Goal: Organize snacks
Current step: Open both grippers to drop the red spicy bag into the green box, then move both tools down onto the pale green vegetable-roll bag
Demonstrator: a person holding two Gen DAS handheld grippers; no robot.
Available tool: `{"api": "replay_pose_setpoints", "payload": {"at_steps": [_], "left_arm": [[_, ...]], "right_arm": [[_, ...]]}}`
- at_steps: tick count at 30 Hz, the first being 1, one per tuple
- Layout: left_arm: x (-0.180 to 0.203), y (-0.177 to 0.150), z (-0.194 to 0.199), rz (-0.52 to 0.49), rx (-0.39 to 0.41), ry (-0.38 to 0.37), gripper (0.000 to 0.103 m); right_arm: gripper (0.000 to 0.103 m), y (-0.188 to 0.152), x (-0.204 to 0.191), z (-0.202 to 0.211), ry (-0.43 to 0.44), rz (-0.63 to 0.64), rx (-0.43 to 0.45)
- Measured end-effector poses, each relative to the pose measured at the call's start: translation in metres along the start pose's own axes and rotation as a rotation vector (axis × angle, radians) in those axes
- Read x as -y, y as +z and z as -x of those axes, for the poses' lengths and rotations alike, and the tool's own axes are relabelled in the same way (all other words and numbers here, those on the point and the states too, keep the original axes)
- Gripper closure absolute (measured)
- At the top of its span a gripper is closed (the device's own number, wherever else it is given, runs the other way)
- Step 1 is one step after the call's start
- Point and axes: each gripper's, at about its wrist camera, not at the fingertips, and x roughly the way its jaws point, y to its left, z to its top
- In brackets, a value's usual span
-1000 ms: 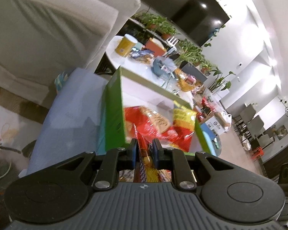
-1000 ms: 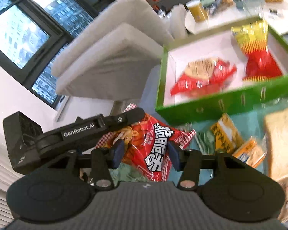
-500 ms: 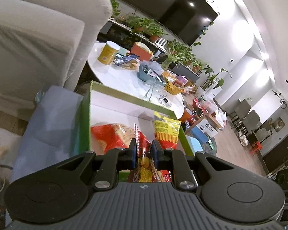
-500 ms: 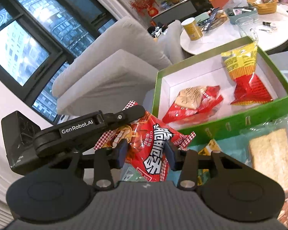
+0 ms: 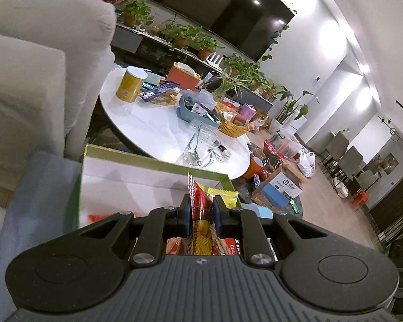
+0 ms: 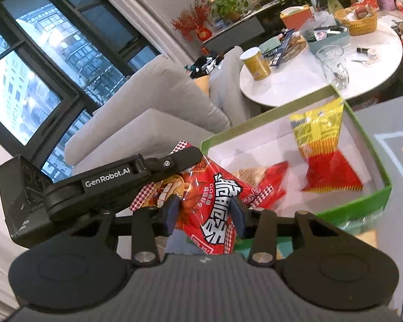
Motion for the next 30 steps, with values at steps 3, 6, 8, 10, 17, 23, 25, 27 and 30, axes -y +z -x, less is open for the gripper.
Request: {"api": "replay_pose_setpoints", "payload": {"at_steps": [3,6,8,10,17,23,25,27,30], "left_arm": [[0.002,0.006,-0.013,-0.006,-0.012,-0.007,0.089],[0.000,0.010,-0.026,0.000,-0.030,-0.009,0.089],[0.000,0.014,-0.034,-0.003,-0.037,-0.004,0.089],[0.000,0.018,-0.040,-0.001,-0.036,-0.002,0.087],[-0.007,0.024,-0.049,0.055,-0.048,0.066,0.052],[0.001,0.009,-0.008,-0.126,0.012,0.221,0.049],[0.002,0.005,0.007,-0.148,0.022,0.246,0.046],[0.002,0.001,0.022,-0.160,0.024,0.279,0.046],[0.003,-0.006,0.046,-0.198,0.018,0.313,0.046]], "right_arm": [[0.056,0.011,0.009,-0.004,-0.004,-0.013,0.002],[0.056,0.018,0.018,-0.009,-0.010,-0.028,0.002],[0.056,0.022,0.023,-0.012,-0.017,-0.035,0.002],[0.056,0.025,0.027,-0.015,-0.021,-0.037,0.005],[0.040,0.034,0.036,-0.020,-0.089,-0.034,0.059],[0.012,0.025,0.049,-0.006,-0.089,-0.089,0.074],[0.012,0.020,0.049,-0.002,-0.074,-0.107,0.056],[0.012,0.016,0.044,0.000,-0.058,-0.094,0.033],[0.012,0.006,0.029,0.000,-0.069,-0.055,0.005]]}}
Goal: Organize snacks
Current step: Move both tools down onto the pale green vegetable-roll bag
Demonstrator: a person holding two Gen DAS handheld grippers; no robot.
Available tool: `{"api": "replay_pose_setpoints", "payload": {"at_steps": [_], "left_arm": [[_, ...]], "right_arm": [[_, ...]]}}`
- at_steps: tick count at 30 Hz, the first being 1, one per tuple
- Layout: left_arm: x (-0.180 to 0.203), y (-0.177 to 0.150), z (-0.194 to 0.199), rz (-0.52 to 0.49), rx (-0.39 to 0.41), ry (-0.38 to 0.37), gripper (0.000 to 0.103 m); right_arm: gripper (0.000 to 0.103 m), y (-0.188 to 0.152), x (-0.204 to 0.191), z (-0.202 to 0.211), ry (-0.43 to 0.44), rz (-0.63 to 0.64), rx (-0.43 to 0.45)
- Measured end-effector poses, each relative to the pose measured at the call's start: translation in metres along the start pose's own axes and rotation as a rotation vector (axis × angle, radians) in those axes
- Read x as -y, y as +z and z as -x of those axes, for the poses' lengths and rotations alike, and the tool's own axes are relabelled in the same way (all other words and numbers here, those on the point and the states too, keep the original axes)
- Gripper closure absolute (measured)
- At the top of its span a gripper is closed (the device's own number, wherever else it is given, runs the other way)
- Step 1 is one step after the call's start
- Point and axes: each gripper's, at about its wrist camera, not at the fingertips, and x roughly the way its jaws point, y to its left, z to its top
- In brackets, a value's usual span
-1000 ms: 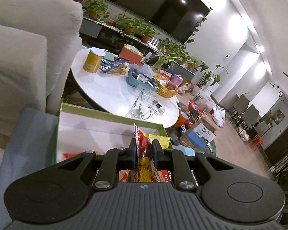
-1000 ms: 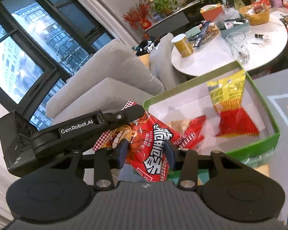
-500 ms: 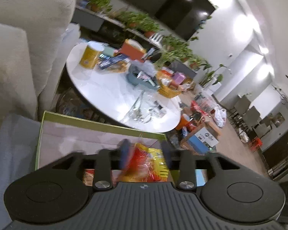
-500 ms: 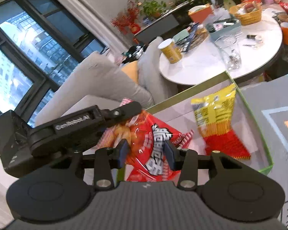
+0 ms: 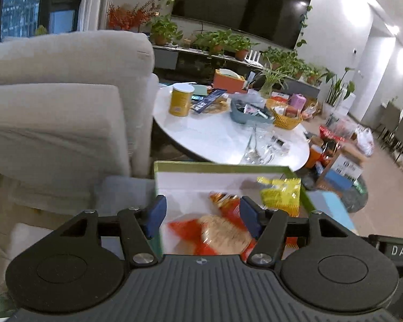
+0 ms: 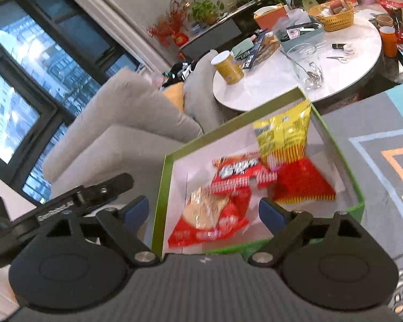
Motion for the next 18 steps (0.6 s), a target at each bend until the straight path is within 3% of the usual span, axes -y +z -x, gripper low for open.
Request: {"api": "replay_pose_setpoints", "payload": {"at_steps": [9,18], "left_arm": [[-0.044,-0.058,0.062,0.016,-0.023,0.137,0.044],[-0.081,-0.145,0.101,0.088,-0.086,0.181,0.044]], "right_arm": [[0.012,-0.048,-0.035,0.016,0.089,0.054,-0.111],[0.014,-0.093,-0.038,-0.012,0.142,-0.054,-0.319]]}}
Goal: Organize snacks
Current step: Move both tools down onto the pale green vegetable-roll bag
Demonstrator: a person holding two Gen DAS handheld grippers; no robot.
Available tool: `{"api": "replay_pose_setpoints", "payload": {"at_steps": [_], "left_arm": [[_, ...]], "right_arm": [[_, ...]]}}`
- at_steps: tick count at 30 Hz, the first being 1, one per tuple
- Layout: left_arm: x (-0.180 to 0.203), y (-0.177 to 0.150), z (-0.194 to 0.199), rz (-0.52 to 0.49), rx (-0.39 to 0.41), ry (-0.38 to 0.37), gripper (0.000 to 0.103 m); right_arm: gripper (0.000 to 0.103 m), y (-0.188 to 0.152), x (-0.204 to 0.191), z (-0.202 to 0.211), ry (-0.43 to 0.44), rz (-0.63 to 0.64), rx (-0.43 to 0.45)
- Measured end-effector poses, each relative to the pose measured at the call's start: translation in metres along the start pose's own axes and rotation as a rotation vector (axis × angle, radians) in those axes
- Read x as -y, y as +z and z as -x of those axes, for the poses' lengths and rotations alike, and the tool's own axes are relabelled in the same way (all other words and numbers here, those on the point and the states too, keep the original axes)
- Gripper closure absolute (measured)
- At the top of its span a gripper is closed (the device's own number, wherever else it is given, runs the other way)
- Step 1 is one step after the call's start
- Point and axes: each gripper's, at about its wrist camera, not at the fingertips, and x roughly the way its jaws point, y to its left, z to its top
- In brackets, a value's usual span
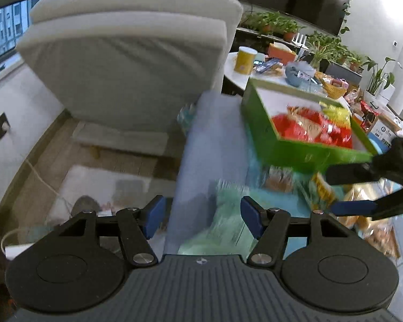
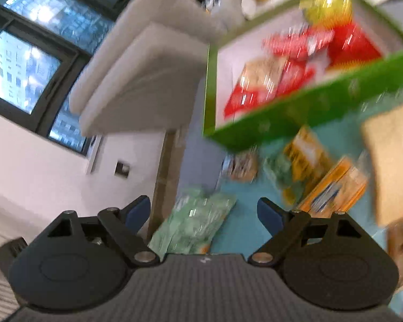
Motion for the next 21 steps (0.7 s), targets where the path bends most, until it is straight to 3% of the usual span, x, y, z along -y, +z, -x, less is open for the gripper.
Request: {"api": "replay_pose_setpoints", "payload": {"at_steps": [4,12,17,21], "left_arm": [[0.001,-0.016,-0.001,0.010,-0.008,-0.051,0.044],[0.016,-0.025,-0.010,-0.069,0.020,-0.072,0.044],[0.029,-0.030,-0.024,-0.138,0.001,-0.108,0.040],[0.030,-0.033,-0.037,-0.108,-0.030,-0.162,0.038]], "right_arm": [[0.014,-0.005,0.003,-0.031,0.034,-0.071,-0.116],[0.014,0.001,-0.026,-0.048,-0.055,-0.043,-0.119],[0.014,0.000,-0.035,-0.080,-0.134,-0.063,-0.195],[0.011,-0.002,-0.037,-0.110,-0.141,-0.077,-0.246]]}}
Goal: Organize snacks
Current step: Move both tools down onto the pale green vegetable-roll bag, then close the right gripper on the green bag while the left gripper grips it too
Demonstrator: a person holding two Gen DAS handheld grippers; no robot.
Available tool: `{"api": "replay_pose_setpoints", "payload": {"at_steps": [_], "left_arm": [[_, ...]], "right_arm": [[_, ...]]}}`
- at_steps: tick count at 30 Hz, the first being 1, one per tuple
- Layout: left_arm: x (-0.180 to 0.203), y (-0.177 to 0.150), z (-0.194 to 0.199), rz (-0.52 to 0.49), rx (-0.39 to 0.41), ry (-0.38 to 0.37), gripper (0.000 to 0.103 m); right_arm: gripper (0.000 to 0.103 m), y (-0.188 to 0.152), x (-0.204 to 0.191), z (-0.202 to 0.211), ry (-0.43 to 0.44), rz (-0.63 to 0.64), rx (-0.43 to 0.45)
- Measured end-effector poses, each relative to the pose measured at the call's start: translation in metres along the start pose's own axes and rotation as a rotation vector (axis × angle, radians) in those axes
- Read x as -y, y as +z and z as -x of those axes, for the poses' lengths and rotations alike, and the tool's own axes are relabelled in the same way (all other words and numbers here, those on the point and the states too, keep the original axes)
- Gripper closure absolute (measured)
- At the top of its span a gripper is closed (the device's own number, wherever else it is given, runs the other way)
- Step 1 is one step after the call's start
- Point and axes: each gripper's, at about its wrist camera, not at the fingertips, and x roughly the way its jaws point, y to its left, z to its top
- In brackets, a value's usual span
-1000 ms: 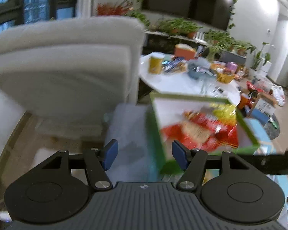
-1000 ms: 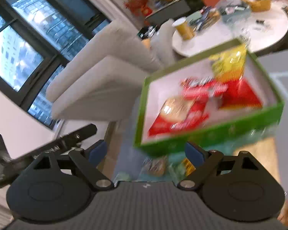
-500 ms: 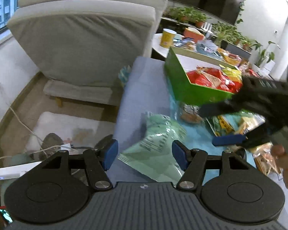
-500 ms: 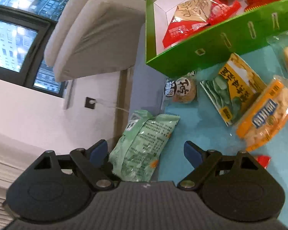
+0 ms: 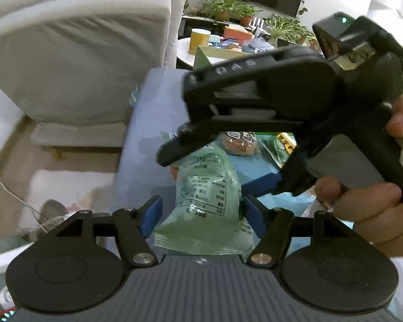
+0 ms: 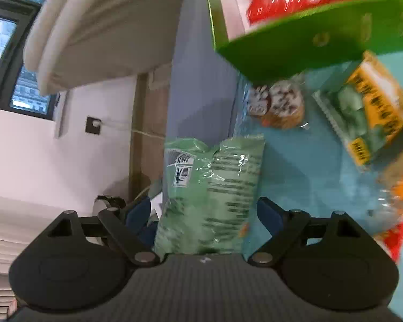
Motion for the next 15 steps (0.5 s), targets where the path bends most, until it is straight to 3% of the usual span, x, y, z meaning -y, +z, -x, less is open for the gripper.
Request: {"api": "replay_pose_setpoints", "payload": {"at_steps": [3,6,8,11,15], "left_arm": [[-0.005,0.000,-0.011,0.063,-0.027,-0.019,0.029],[-0.010,-0.003,-0.018,0.112,-0.029,-0.057,0.031],[-0.002,-0.005,-0.019,0.067,-0.014,-0.020,0.033],[0.007,-0.009,-0.018,0.024,0.009,0.022,0.043],[0.006,-0.012,-0.015,0.027,0.016,0.007,0.047]], "right_arm": [[0.011,0.003,-0.008,-0.002,-0.001,0.014,0.005],[0.012,0.004,-0.001,0.004,0.027,-0.006,0.002],[0.028,0.004,0.002,0.006,0.034,-0.002,0.012],[0.039,0.002,0.009,0.009,0.048,-0.001,0.039],[0.043,-0.001,0.013,0.014,0.061,-0.003,0.062]]}}
